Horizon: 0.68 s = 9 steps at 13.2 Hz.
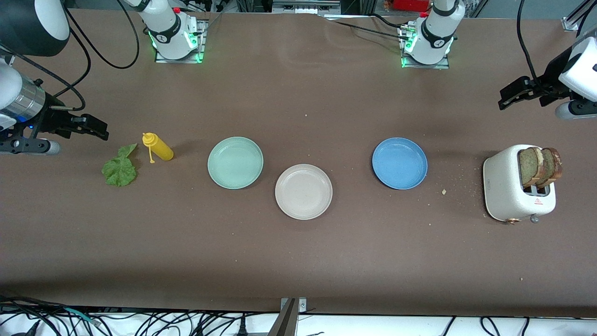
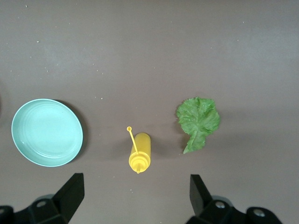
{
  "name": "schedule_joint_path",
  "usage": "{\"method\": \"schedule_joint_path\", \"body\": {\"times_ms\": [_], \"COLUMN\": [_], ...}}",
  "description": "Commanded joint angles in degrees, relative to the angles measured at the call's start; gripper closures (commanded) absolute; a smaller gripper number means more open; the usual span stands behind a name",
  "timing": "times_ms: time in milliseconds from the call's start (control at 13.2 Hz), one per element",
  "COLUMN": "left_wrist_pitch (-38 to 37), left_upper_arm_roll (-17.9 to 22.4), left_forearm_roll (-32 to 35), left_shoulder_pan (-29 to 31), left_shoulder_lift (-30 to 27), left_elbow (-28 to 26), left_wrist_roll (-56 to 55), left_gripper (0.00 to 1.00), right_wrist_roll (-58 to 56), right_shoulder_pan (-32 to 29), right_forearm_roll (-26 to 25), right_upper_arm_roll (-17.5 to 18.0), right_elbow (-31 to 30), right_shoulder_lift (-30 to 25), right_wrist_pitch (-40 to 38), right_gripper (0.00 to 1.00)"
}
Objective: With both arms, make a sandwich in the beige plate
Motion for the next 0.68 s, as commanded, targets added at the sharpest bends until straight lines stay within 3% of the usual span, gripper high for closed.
{"method": "schedule_joint_path", "body": {"times_ms": [0, 608], "left_wrist_pitch": [-0.79, -0.52], "left_upper_arm_roll": [0.30, 0.30], "left_forearm_roll": [-0.06, -0.06], "left_shoulder_pan": [-0.11, 0.06], "left_shoulder_lift": [0.64, 0.72], "left_elbow": [1.63, 1.45], "left_wrist_roll": [1.20, 1.11], "left_gripper": [0.00, 0.00], "right_wrist_roll": [0.52, 0.52], "right_shoulder_pan": [-0.12, -0.12], "right_forearm_roll": [0.85, 0.84], "right_upper_arm_roll": [0.02, 0.02], "right_elbow": [-1.61, -1.61], "right_shoulder_lift": [-1.26, -1.26], "right_wrist_pitch": [0.73, 0.73], "right_gripper": [0.00, 0.00]}}
